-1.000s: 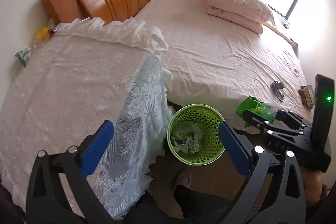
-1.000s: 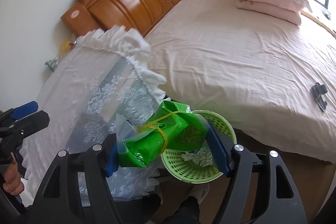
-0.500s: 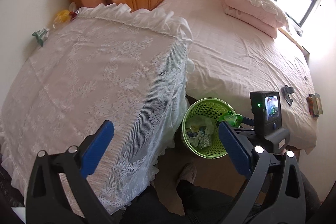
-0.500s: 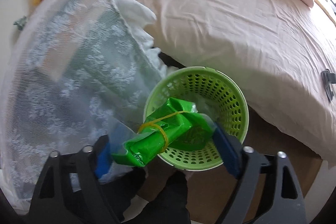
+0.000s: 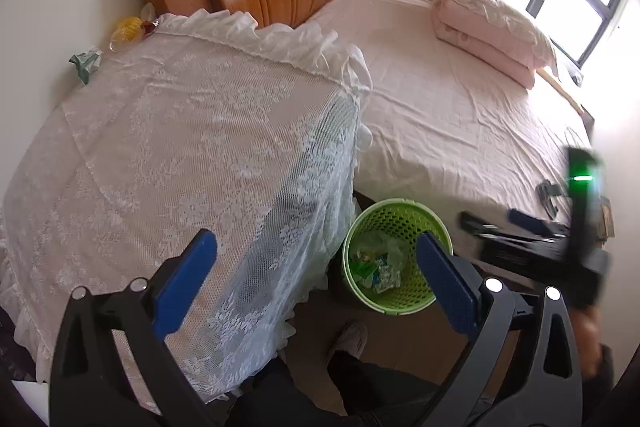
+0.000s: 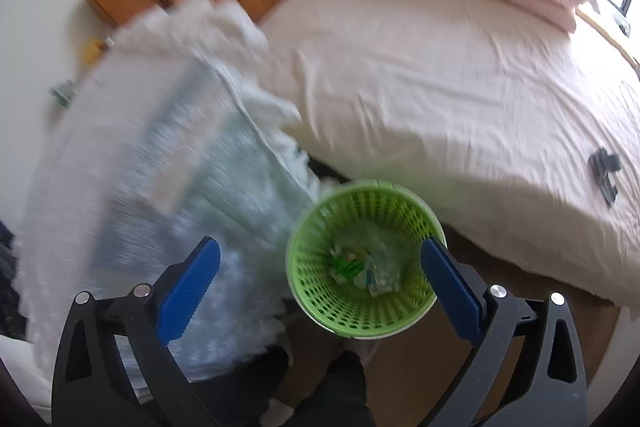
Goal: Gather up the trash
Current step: 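Move both tools back over the bed toward the remaining trash, then grasp the green paper packet with the left tool while the right tool grasps the clear bottle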
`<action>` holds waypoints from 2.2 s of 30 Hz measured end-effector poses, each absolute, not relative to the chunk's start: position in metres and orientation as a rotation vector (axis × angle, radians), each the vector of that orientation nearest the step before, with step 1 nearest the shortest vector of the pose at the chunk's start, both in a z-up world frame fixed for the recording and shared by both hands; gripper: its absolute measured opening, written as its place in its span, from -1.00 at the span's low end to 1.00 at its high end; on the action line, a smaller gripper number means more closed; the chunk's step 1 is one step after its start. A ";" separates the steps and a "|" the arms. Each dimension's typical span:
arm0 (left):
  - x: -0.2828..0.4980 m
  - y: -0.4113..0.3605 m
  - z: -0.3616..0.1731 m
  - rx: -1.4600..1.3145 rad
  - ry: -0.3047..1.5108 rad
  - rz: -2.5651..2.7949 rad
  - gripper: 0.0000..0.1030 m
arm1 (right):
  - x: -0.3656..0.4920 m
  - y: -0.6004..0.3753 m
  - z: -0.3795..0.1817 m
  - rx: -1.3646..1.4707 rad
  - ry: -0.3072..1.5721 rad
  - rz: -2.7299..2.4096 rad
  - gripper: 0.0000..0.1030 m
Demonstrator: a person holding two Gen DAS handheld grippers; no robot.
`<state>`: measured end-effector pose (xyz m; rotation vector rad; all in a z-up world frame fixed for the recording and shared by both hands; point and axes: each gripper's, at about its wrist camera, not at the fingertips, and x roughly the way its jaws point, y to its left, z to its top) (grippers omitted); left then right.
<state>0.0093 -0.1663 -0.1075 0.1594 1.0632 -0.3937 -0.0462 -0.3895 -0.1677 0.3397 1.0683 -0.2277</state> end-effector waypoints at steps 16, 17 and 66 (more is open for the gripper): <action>0.033 -0.153 -0.092 0.047 1.015 -0.187 0.85 | -0.008 -0.357 -0.072 0.173 0.916 0.037 0.95; 0.035 -0.149 -0.092 0.044 1.015 -0.170 0.85 | -0.001 -0.353 -0.071 0.169 0.914 0.054 0.95; 0.457 0.127 -0.189 -0.004 0.865 0.145 -0.02 | 0.389 -0.085 -0.157 -0.111 0.980 0.396 0.95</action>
